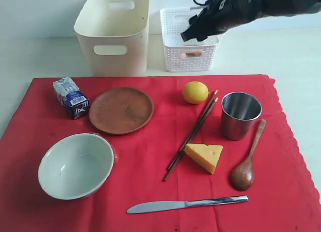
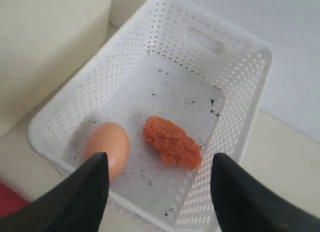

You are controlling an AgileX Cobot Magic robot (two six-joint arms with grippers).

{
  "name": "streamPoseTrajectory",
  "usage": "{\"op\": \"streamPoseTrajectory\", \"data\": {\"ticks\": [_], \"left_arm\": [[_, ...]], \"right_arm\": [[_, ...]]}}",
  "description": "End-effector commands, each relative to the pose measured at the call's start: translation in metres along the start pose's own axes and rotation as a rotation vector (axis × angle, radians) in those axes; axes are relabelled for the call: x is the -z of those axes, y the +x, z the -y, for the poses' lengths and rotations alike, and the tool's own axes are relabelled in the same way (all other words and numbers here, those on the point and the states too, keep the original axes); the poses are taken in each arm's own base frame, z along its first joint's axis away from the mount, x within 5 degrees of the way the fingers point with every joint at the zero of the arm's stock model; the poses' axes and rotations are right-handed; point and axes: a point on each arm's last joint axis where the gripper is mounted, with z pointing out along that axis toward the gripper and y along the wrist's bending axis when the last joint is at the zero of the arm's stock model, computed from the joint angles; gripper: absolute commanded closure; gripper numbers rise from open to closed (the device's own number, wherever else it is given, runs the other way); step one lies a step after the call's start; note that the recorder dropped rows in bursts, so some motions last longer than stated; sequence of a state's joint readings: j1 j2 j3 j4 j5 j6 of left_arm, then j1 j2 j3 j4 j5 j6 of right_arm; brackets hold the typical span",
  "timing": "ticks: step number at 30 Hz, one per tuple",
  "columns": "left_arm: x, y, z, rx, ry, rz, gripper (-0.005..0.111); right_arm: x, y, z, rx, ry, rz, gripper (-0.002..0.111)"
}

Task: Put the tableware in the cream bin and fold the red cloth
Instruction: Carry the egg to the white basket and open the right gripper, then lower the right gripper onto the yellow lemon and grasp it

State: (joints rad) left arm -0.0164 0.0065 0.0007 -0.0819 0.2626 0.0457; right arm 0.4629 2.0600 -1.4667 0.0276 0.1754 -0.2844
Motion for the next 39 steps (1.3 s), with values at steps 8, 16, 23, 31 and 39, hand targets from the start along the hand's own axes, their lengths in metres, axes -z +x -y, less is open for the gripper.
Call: {"op": "streamPoseTrajectory", "data": {"ticks": [8, 16, 23, 31, 39], "left_arm": [[0.001, -0.001, 0.0, 0.006, -0.001, 0.013, 0.104], [0.001, -0.001, 0.0, 0.006, -0.001, 0.013, 0.104], [0.001, -0.001, 0.0, 0.006, -0.001, 0.013, 0.104], [0.001, -0.001, 0.0, 0.006, -0.001, 0.013, 0.104], [0.001, -0.001, 0.0, 0.006, -0.001, 0.013, 0.104]], "right_arm": [[0.093, -0.04, 0.011, -0.022, -0.019, -0.051, 0.05], [0.12, -0.041, 0.003, -0.155, -0.118, -0.13, 0.05], [0.117, -0.023, -0.018, -0.069, -0.275, -0.325, 0.05], [0.079, 0.002, -0.05, 0.128, -0.334, -0.487, 0.016], [0.043, 0.028, -0.057, 0.134, -0.351, -0.57, 0.016]]}}
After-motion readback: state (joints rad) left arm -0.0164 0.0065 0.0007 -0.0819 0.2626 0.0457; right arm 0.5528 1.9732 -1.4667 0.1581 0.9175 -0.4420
